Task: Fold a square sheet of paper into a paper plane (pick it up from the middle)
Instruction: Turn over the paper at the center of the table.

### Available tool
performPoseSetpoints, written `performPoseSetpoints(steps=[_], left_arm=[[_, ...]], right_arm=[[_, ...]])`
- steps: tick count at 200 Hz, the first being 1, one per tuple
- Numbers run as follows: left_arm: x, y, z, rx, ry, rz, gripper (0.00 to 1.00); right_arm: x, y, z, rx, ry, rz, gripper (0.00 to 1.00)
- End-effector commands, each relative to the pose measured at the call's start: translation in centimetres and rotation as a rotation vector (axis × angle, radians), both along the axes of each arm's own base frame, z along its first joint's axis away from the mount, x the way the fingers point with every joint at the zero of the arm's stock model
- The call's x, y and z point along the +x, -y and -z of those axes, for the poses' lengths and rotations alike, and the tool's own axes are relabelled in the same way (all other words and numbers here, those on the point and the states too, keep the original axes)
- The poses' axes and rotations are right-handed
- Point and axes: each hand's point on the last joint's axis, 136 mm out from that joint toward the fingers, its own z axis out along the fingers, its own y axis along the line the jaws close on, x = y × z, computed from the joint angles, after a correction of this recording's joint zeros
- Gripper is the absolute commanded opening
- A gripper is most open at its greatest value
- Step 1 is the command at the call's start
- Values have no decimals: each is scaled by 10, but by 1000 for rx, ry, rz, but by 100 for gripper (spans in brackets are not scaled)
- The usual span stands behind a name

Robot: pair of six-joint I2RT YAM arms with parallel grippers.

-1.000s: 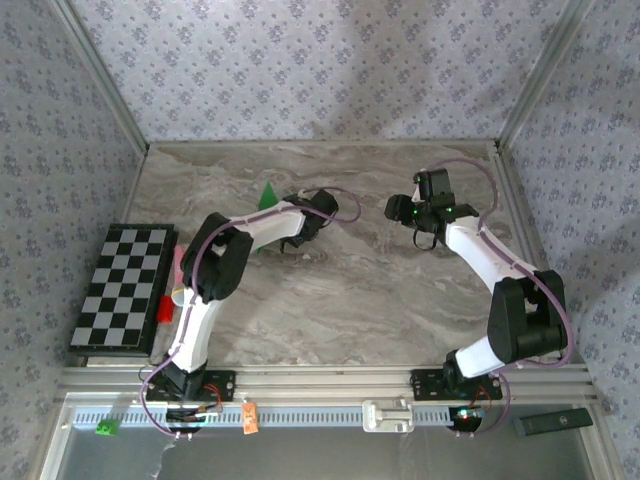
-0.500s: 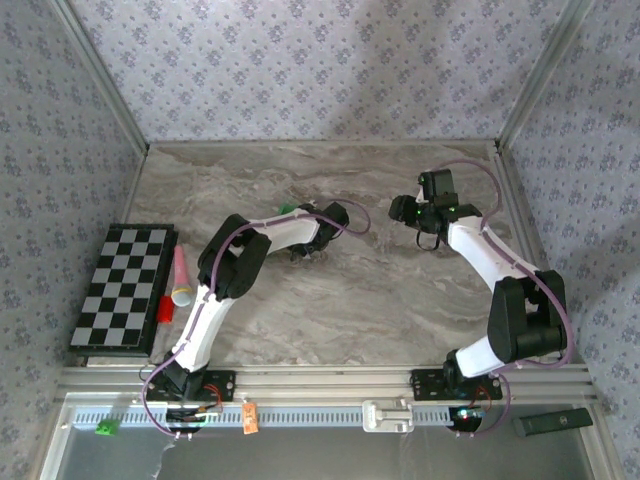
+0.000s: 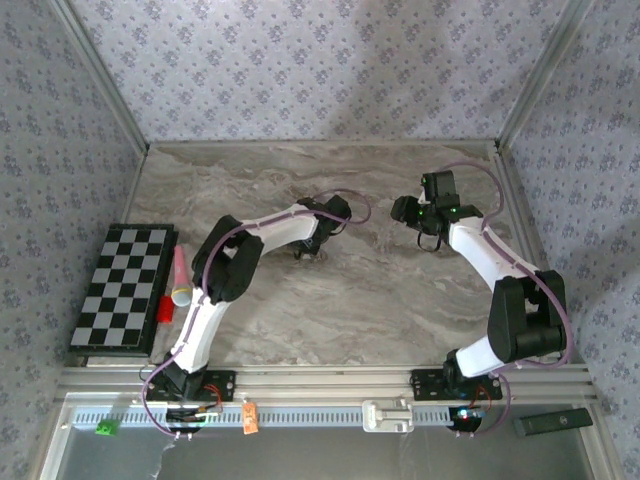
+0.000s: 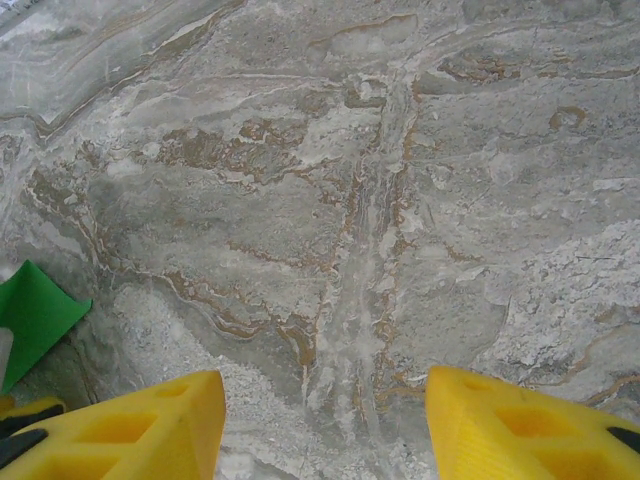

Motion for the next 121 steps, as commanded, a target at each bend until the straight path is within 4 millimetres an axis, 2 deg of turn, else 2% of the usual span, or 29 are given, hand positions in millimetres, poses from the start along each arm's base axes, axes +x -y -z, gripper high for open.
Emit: performPoseSetpoints(steps=[1,30,42,58,72,97,121], left_arm=[[-25,31,-17,-249,-72,-38,32],[-49,63,-38,-526,-144,-25,32],[-54,66,-51,-597,-149,-11,33],[-43,54,-68,-678,-118,-32,35],[-29,34,-72,-746,-101,-77,38],[-8,-4,-52,-818,-135,-179,38],[5,-30,-30,-817,-154,-241,32]], right_arm=[[-1,3,2,20,-5,23,57],[0,2,4,43,-9,27,57],[2,-2,5,62,-9,18,57],[3,-8,7,95,-11,0,57],[5,-16,9,119,-13,-15,58],[6,-34,13,152,-24,-49,60],[5,-48,18,166,-42,-72,60]])
